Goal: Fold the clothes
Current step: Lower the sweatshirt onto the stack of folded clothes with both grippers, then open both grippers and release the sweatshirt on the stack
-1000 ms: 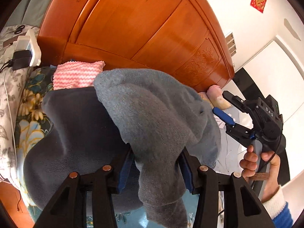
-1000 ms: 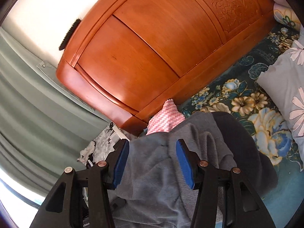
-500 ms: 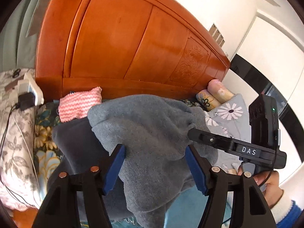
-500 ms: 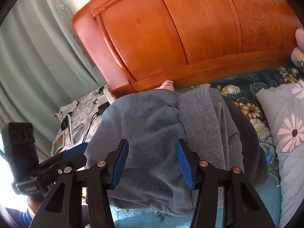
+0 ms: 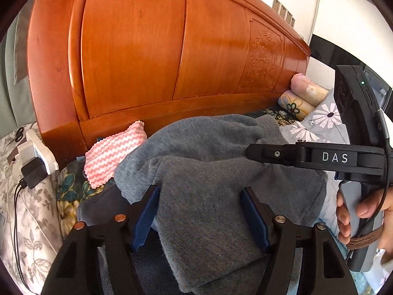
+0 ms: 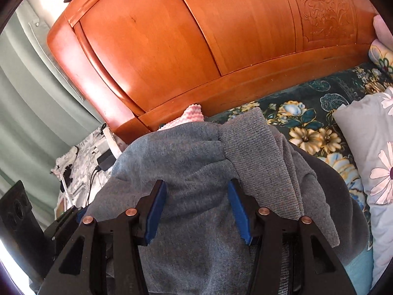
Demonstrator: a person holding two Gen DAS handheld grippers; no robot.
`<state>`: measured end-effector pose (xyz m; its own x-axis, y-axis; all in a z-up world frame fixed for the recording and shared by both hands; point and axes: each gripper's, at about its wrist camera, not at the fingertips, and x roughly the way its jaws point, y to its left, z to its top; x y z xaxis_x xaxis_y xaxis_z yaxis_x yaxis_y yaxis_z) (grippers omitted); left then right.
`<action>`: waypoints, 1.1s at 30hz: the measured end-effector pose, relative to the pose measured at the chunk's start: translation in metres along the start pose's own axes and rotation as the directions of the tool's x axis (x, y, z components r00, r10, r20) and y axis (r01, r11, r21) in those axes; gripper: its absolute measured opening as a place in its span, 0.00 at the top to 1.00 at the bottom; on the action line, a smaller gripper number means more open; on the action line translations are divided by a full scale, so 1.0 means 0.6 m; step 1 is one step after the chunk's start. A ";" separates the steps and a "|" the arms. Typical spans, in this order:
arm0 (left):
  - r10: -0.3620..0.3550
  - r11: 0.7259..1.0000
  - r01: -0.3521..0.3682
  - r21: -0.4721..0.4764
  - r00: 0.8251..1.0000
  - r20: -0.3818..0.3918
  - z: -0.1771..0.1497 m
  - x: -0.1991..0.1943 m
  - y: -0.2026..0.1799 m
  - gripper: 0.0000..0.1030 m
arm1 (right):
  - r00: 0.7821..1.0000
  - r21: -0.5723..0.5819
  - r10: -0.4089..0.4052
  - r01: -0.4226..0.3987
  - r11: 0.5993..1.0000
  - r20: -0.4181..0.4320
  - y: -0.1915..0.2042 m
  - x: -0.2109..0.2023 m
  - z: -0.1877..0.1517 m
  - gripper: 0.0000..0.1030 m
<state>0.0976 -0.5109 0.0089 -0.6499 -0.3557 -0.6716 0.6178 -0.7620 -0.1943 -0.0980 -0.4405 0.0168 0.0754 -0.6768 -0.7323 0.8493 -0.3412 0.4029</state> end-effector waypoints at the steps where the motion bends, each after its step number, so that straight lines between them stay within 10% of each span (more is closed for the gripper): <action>1: 0.000 1.000 0.000 -0.004 1.000 -0.006 0.001 0.000 0.002 0.28 | 1.000 -0.006 -0.012 0.012 1.000 -0.002 0.002 0.004 -0.001 0.48; 14: -0.048 0.985 0.045 -0.166 0.999 -0.019 -0.079 -0.099 -0.023 0.23 | 0.996 0.015 -0.082 0.082 0.997 0.031 0.035 -0.071 -0.047 0.46; 22: -0.049 0.972 0.040 -0.233 0.998 -0.032 -0.169 -0.143 -0.064 0.09 | 0.988 0.096 -0.069 0.056 0.994 0.141 0.048 -0.142 -0.167 0.34; 33: 0.144 0.965 -0.148 -0.216 0.989 -0.033 -0.305 -0.155 -0.131 0.00 | 0.958 0.183 -0.261 0.237 0.954 0.120 0.025 -0.161 -0.333 0.33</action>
